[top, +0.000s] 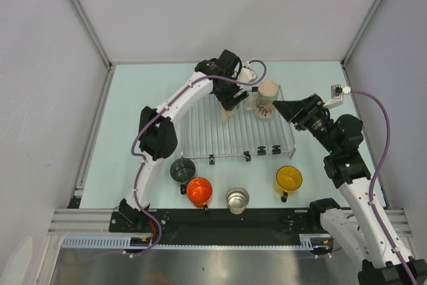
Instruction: Load the cups into the dish rack
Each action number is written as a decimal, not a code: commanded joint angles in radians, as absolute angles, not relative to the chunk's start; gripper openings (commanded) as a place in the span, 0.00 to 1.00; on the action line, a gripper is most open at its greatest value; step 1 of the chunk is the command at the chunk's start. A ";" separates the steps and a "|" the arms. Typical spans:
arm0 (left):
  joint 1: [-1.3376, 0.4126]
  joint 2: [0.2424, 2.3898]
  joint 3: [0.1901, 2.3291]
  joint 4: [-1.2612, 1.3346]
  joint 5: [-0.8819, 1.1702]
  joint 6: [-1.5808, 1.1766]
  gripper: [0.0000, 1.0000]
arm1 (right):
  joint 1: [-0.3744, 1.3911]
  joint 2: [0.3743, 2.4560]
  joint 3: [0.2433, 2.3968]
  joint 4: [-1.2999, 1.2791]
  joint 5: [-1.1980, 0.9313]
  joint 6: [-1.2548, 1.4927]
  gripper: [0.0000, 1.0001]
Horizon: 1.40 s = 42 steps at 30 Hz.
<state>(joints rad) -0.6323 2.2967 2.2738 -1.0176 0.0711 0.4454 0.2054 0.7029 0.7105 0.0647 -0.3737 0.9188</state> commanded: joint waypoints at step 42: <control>-0.606 0.956 1.077 -0.604 0.229 0.224 1.00 | 1.096 0.827 0.986 -0.900 0.803 0.889 0.79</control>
